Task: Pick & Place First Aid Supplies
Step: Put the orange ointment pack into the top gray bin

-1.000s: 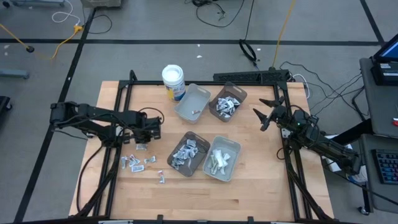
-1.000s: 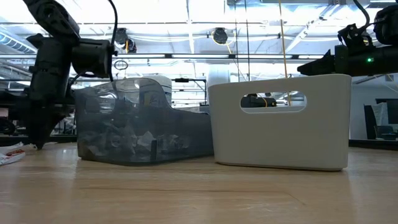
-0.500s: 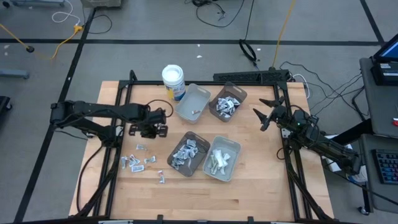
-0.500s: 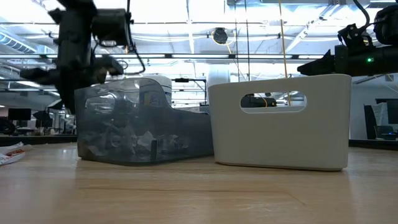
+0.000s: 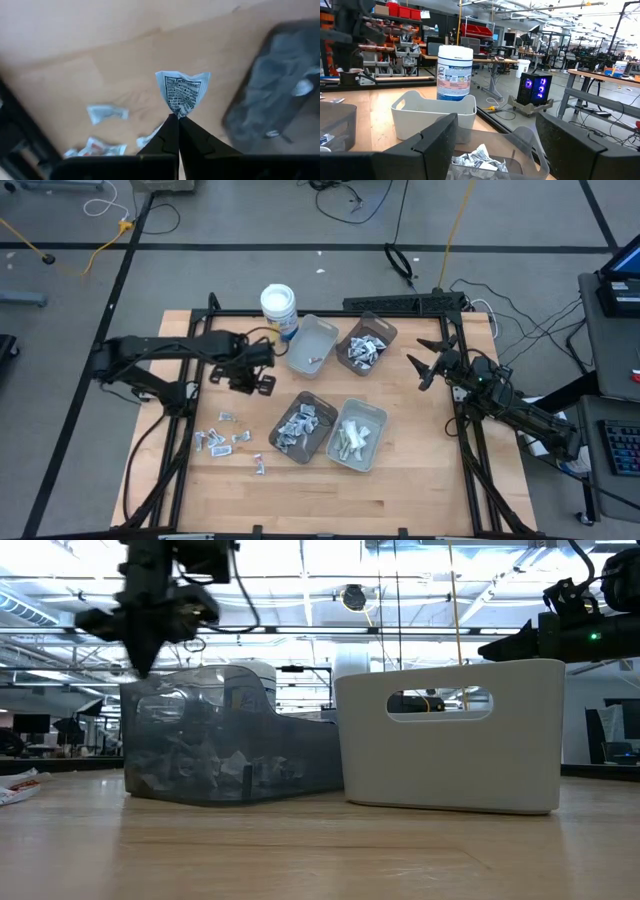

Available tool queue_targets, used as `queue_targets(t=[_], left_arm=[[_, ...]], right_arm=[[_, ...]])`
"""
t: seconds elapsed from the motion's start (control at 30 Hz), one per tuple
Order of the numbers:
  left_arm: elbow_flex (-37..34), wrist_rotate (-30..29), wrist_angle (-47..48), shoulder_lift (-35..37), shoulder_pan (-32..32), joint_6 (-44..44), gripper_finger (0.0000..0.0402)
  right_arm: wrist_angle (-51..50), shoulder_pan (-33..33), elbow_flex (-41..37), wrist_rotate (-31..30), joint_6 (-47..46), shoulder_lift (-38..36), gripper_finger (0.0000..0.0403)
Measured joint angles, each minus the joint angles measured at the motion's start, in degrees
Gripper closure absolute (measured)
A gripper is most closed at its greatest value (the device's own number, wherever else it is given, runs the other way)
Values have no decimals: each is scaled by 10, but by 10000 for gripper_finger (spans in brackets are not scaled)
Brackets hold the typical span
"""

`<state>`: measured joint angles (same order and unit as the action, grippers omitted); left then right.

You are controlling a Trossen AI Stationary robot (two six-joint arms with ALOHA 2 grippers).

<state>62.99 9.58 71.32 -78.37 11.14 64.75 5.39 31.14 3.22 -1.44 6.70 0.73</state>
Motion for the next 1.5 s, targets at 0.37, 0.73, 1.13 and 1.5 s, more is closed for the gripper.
queue_targets(t=[0.37,0.73,1.13,1.5], left_arm=[[144,-4,2,-149,76,-114,400],[321,-6,-5,-305,115,-183,400],[382,-31,-24,-388,124,-189,393],[381,-81,-52,-388,121,-167,312]], right_arm=[[0,0,0,0,0,0,140],[0,0,0,0,0,0,140],[0,0,0,0,0,0,140],[0,0,0,0,0,0,140]])
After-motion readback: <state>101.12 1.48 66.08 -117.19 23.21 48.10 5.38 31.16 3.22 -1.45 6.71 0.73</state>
